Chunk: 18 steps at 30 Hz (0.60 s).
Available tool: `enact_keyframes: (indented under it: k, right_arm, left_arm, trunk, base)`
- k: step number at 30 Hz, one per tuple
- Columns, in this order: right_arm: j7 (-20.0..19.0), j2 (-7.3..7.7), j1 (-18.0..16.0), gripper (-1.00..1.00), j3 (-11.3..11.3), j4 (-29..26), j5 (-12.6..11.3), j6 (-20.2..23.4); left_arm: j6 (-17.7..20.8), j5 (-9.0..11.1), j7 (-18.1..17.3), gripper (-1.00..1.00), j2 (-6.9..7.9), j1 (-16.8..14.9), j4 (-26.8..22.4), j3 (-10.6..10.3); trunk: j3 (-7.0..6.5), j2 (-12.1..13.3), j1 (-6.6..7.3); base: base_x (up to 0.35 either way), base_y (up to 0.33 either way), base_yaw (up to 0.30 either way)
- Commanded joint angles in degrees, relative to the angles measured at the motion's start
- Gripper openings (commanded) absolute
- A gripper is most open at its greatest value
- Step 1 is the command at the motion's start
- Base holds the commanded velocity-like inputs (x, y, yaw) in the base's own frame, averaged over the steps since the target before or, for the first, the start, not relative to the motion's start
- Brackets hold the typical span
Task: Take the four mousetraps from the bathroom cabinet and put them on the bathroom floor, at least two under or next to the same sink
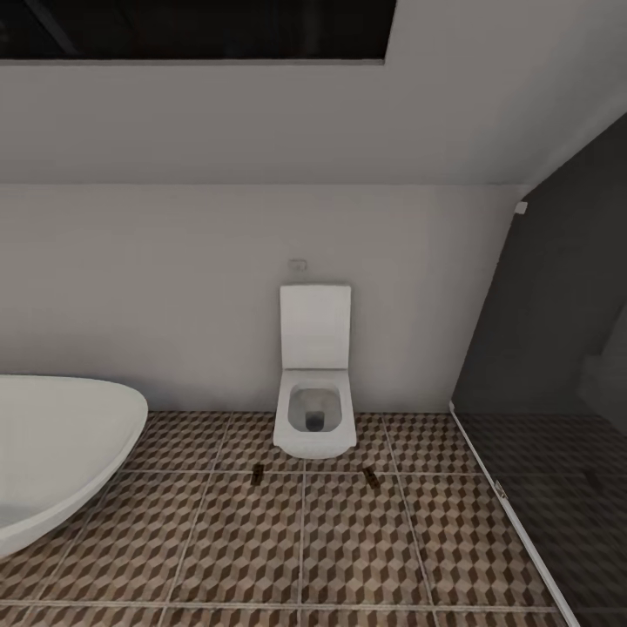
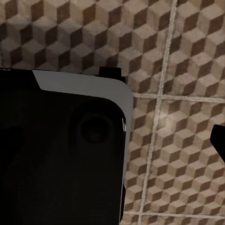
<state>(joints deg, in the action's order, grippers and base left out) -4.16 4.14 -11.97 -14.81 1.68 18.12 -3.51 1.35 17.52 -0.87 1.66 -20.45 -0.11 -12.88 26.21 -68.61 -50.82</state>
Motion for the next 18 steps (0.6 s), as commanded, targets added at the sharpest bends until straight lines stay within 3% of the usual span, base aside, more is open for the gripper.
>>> enact_keyframes:
  k: [1,18]
  right_arm:
    - [-0.11,0.04,-0.07,1.00,-0.48,0.18,0.42,-0.33]
    - [0.47,-0.51,-0.07,1.00,-0.48,0.20,0.34,0.06]
  left_arm:
    - [0.14,0.59,-0.09,1.00,0.01,-0.03,-0.01,-0.48]
    - [0.09,0.53,-0.27,1.00,-0.06,0.44,-0.01,-0.48]
  trunk:
    - [0.05,-0.03,0.00]
    - [0.05,-0.03,0.00]
  base:
    - [0.000,0.000,0.000]
    - [0.000,0.000,0.000]
